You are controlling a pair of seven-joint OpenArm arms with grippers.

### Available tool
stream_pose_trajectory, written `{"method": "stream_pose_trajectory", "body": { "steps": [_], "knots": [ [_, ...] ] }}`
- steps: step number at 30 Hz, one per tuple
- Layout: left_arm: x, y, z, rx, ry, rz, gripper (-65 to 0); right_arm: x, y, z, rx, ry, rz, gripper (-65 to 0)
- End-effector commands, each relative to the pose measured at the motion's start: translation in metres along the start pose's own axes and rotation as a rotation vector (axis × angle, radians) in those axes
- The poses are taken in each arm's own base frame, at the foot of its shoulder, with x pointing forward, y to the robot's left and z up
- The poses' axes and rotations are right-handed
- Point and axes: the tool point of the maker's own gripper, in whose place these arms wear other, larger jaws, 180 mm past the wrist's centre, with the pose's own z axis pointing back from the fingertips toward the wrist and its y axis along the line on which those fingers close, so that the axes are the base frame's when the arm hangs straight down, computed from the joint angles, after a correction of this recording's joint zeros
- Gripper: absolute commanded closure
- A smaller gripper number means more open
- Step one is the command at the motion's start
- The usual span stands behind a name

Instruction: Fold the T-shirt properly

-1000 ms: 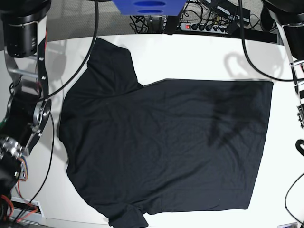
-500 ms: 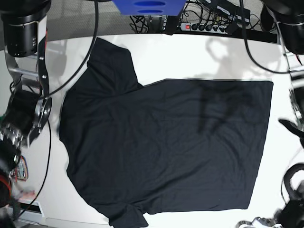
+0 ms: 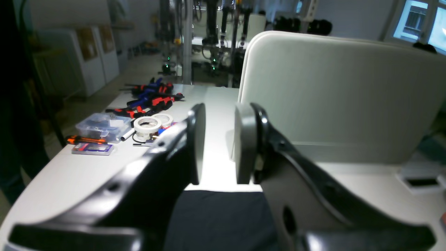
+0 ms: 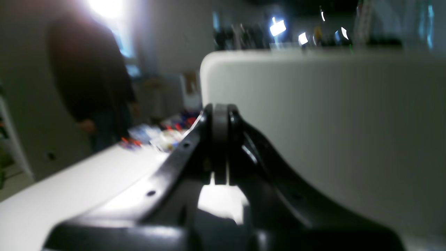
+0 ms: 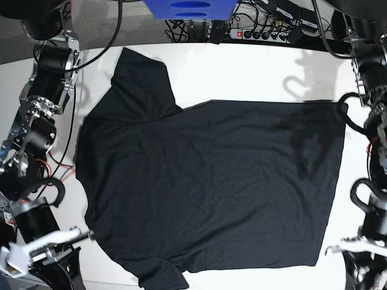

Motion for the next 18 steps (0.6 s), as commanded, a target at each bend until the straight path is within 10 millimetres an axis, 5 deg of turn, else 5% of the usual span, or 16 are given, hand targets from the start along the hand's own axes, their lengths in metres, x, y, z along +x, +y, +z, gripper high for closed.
{"method": "stream_pose_trajectory", "body": {
  "steps": [1,8,11,18],
  "knots": [
    [0.001,-0.001,0.003,-0.01,-0.011,-0.028,-14.5,0.006,-0.001,0.005,0.005,-0.01,0.031,0.0],
    [-0.078,0.005,0.037,0.001,0.109,-0.267,-14.5,-0.062,-0.005,0.061,-0.016,0.148,0.168,0.0],
    [-0.112,0.004,0.06,0.006,0.148,-0.445,-14.5,-0.112,-0.003,0.095,-0.046,0.314,0.27,0.0],
    [-0.173,-0.009,0.109,-0.058,0.278,-0.748,-14.5,-0.187,0.017,0.169,0.04,0.632,0.445,0.0]
  ]
}}
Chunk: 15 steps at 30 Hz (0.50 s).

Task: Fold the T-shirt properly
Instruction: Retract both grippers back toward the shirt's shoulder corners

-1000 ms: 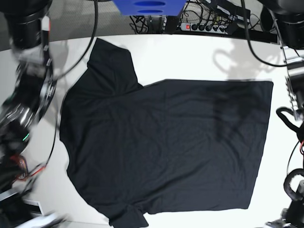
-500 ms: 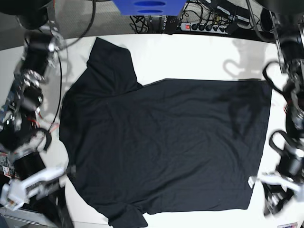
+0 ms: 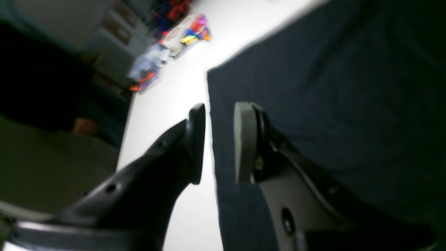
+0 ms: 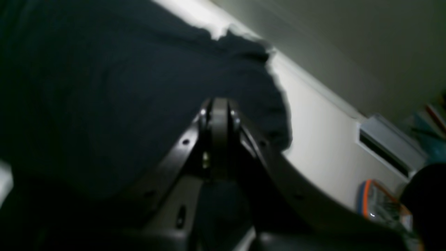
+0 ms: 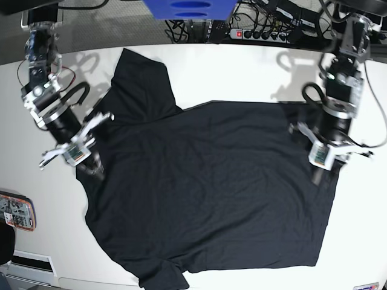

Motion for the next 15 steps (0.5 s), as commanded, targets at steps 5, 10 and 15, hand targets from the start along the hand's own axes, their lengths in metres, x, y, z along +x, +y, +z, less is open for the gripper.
{"method": "stream_pose_trajectory", "body": {
  "steps": [5,10,15],
  "knots": [
    [-0.01,0.001,0.017,0.014,0.003,-0.182,-14.5,-0.031,0.022,0.018,0.067,0.118,0.144,0.0],
    [-0.026,0.0,0.028,-0.013,0.04,-0.28,-14.5,-0.055,0.021,0.032,0.055,0.21,0.263,0.0],
    [-0.042,-0.009,0.045,-0.034,0.073,-0.416,-14.5,-0.067,0.012,0.039,0.023,0.28,0.34,0.0]
  ]
}}
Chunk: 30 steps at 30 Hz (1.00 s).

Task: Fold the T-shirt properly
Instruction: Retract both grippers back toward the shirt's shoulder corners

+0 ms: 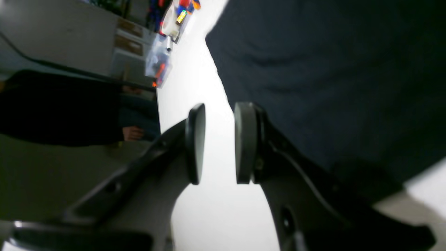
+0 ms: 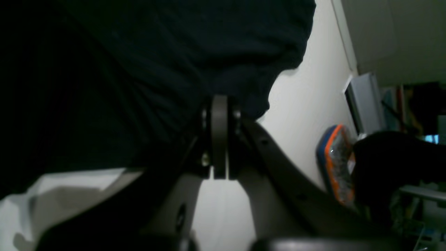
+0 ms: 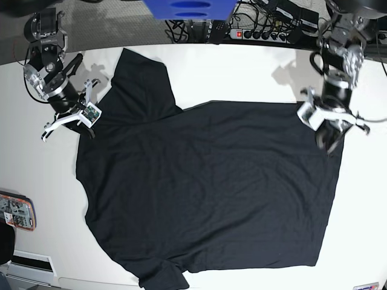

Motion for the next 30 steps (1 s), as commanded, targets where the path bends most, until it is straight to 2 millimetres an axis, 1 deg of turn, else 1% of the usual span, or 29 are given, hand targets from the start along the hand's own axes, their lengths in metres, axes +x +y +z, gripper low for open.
{"method": "stream_pose_trajectory", "body": {
  "steps": [1,3,4,5,7,8,9,11,14,15,17,19,23,25,28,30],
  "knots": [
    [0.007,0.014,0.001,0.053,-0.029,-0.036,-14.5,0.004,-0.012,0.003,-0.037,-0.012,0.03,0.0],
    [0.005,0.012,0.004,0.055,-0.023,-0.061,-14.5,-0.001,-0.012,0.004,-0.038,0.013,0.06,0.0],
    [0.003,0.01,0.005,0.049,-0.02,-0.065,-14.5,-0.005,-0.006,0.005,-0.026,0.03,0.073,-2.6],
    [0.003,0.009,0.006,0.045,-0.018,-0.066,-14.8,-0.009,-0.001,0.007,-0.012,0.045,0.086,-8.3],
    [0.002,0.008,0.006,0.044,-0.016,-0.066,-14.9,-0.008,0.007,0.01,0.012,0.026,0.093,-19.4],
    [0.002,0.008,0.006,0.043,-0.016,-0.065,-14.7,-0.007,0.012,0.012,0.023,0.011,0.09,-22.6],
    [0.002,0.008,0.006,0.043,-0.016,-0.065,-14.5,-0.01,0.017,0.015,0.036,0.011,0.085,-23.1],
    [0.002,0.008,0.006,0.042,-0.016,-0.065,-14.5,-0.013,0.024,0.018,0.054,0.016,0.08,-20.4],
    [-0.003,-0.001,0.012,0.014,-0.001,-0.072,-14.5,-0.017,0.036,0.023,0.082,0.027,0.068,-14.1],
    [-0.005,-0.001,0.012,0.013,0.007,-0.072,-14.5,-0.019,0.038,0.025,0.089,0.034,0.068,-12.5],
    [-0.015,-0.001,0.013,0.013,0.064,-0.074,-14.5,-0.025,0.048,0.03,0.112,0.05,0.061,-10.2],
    [-0.024,-0.001,0.014,0.012,0.112,-0.076,-14.5,-0.034,0.055,0.039,0.132,0.079,0.056,-9.5],
    [-0.033,-0.016,0.025,-0.04,0.142,-0.083,-14.5,-0.047,0.075,0.054,0.187,0.117,0.041,-9.7],
    [-0.033,-0.018,0.027,-0.038,0.14,-0.103,-14.5,-0.045,0.084,0.059,0.212,0.101,0.031,-9.7],
    [-0.032,-0.013,0.027,-0.012,0.135,-0.153,-14.5,-0.042,0.099,0.067,0.25,0.077,0.012,-9.7],
    [-0.031,-0.013,0.027,-0.011,0.133,-0.158,-14.5,-0.041,0.103,0.07,0.261,0.071,0.007,-9.7]
  ]
}}
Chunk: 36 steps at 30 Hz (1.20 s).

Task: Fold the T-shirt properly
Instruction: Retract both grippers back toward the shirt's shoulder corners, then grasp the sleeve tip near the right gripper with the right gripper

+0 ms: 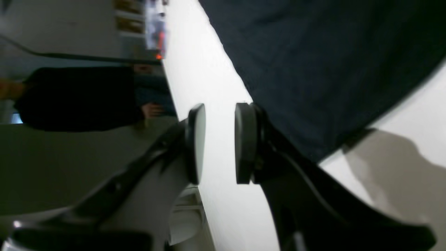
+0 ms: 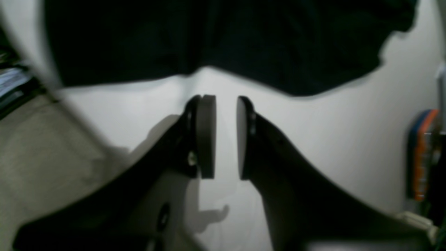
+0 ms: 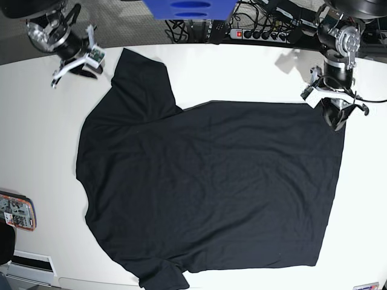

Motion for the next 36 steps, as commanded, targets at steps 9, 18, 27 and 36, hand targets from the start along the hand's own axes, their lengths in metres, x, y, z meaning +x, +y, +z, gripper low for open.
{"method": "stream_pose_trajectory", "body": {
  "steps": [9,18,27,36],
  "knots": [
    [0.005,-0.012,0.008,-0.024,-0.006,0.026,-15.0,-0.003,0.032,0.007,0.082,0.026,0.08,-9.7],
    [0.006,-0.018,0.01,-0.04,-0.007,0.028,-15.1,0.017,0.076,-0.002,0.172,0.01,0.172,-9.7],
    [0.003,-0.022,0.013,-0.051,-0.001,0.027,-15.2,0.022,0.08,-0.004,0.136,0.016,0.23,-9.7],
    [0.003,-0.022,0.013,-0.054,0.0,0.027,-15.2,0.054,0.094,-0.011,0.139,-0.08,0.203,-9.7]
  ]
}}
